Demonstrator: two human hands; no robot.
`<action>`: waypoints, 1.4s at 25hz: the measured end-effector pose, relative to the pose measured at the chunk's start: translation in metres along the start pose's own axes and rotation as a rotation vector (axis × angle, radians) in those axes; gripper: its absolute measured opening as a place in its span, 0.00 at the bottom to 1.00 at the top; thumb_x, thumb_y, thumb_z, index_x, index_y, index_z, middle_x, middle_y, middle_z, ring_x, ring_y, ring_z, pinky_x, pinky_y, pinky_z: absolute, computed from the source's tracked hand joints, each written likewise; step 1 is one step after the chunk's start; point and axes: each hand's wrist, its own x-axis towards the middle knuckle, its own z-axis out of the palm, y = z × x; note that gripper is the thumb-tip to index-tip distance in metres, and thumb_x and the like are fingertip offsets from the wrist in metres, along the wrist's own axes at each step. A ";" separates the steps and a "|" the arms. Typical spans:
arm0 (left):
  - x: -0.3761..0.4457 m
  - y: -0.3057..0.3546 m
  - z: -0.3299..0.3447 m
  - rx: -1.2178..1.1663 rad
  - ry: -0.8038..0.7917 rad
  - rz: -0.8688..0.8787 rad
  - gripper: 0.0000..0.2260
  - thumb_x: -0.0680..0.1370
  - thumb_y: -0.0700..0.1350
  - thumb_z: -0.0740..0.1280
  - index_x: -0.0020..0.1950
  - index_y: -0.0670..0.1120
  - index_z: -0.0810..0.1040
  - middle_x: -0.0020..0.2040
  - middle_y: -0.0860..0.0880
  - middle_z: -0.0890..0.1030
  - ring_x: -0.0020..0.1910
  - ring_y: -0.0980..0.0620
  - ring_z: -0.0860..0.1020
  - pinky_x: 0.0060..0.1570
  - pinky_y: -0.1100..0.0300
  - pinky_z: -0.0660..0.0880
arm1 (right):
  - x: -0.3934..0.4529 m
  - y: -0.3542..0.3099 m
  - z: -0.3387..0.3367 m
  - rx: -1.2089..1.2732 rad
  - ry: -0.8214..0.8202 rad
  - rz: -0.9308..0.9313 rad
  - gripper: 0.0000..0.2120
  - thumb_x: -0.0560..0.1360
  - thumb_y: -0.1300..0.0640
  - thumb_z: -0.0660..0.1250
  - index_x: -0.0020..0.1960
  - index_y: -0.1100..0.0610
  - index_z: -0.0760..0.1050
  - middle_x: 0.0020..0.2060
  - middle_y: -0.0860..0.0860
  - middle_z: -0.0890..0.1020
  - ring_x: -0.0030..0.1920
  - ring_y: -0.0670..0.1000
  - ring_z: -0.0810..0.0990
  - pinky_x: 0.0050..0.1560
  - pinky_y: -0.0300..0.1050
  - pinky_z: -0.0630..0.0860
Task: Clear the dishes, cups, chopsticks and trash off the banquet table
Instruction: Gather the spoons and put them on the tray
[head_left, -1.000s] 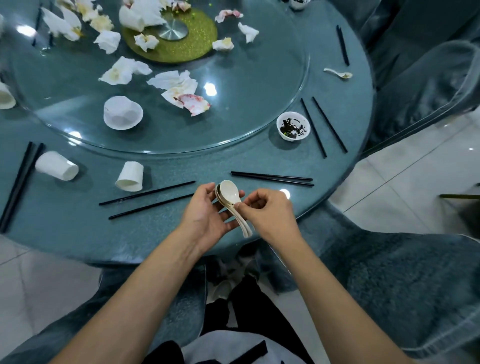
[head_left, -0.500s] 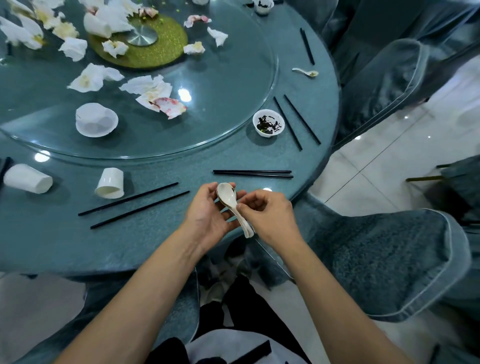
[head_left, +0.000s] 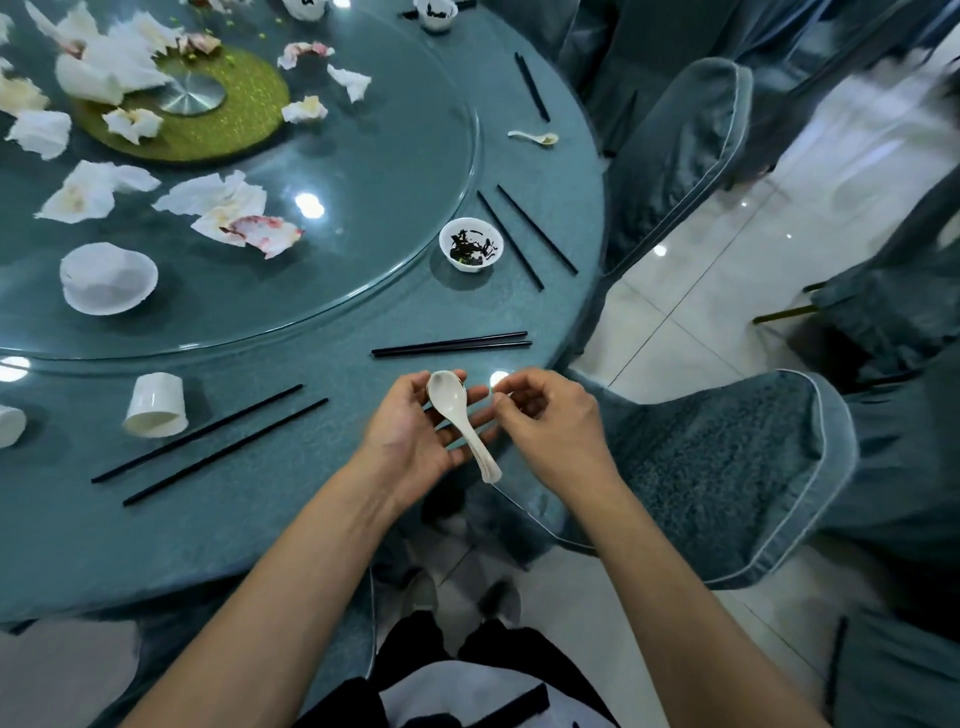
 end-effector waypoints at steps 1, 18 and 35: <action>0.001 -0.002 0.007 0.023 -0.008 -0.012 0.17 0.81 0.47 0.57 0.63 0.40 0.77 0.64 0.35 0.80 0.51 0.38 0.83 0.54 0.42 0.81 | 0.000 0.005 -0.007 -0.026 0.028 -0.009 0.02 0.75 0.52 0.72 0.47 0.47 0.82 0.39 0.43 0.83 0.40 0.41 0.81 0.38 0.32 0.76; 0.006 -0.151 0.164 0.254 -0.108 -0.103 0.18 0.81 0.49 0.57 0.63 0.40 0.77 0.58 0.36 0.83 0.56 0.37 0.80 0.55 0.41 0.80 | -0.046 0.141 -0.206 0.003 0.258 0.008 0.06 0.78 0.54 0.69 0.52 0.44 0.80 0.47 0.41 0.80 0.47 0.36 0.78 0.48 0.28 0.72; 0.031 -0.301 0.326 0.304 -0.142 -0.125 0.19 0.81 0.48 0.57 0.63 0.38 0.77 0.61 0.35 0.81 0.51 0.38 0.83 0.52 0.42 0.81 | -0.054 0.285 -0.385 0.012 0.382 0.091 0.05 0.78 0.53 0.68 0.51 0.44 0.81 0.46 0.40 0.81 0.47 0.37 0.79 0.42 0.28 0.70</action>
